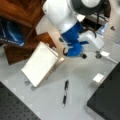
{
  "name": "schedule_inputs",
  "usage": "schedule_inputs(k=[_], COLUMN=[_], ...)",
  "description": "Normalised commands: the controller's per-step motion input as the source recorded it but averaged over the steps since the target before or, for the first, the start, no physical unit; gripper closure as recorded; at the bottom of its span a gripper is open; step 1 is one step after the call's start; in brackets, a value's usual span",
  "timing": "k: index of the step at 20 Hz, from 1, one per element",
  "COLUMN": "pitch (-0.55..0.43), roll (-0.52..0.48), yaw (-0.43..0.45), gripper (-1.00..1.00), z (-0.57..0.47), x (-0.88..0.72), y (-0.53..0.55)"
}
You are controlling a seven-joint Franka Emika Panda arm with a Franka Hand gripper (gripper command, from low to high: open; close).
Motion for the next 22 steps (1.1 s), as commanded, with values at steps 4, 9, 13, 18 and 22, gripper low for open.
schedule_inputs(k=[4, 9, 13, 18, 22], pitch=[-0.224, -0.173, -0.163, -0.169, -0.165], roll=[0.302, 0.204, 0.154, 0.14, 0.132], yaw=[-0.328, -0.251, -0.207, -0.16, -0.094], gripper=[-1.0, -1.0, -1.0, -1.0, -1.0], z=[-0.28, -0.23, -0.23, -0.23, -0.17], x=[-0.03, -0.07, 0.01, 0.02, -0.04], y=[0.06, 0.04, 0.05, 0.06, 0.05])
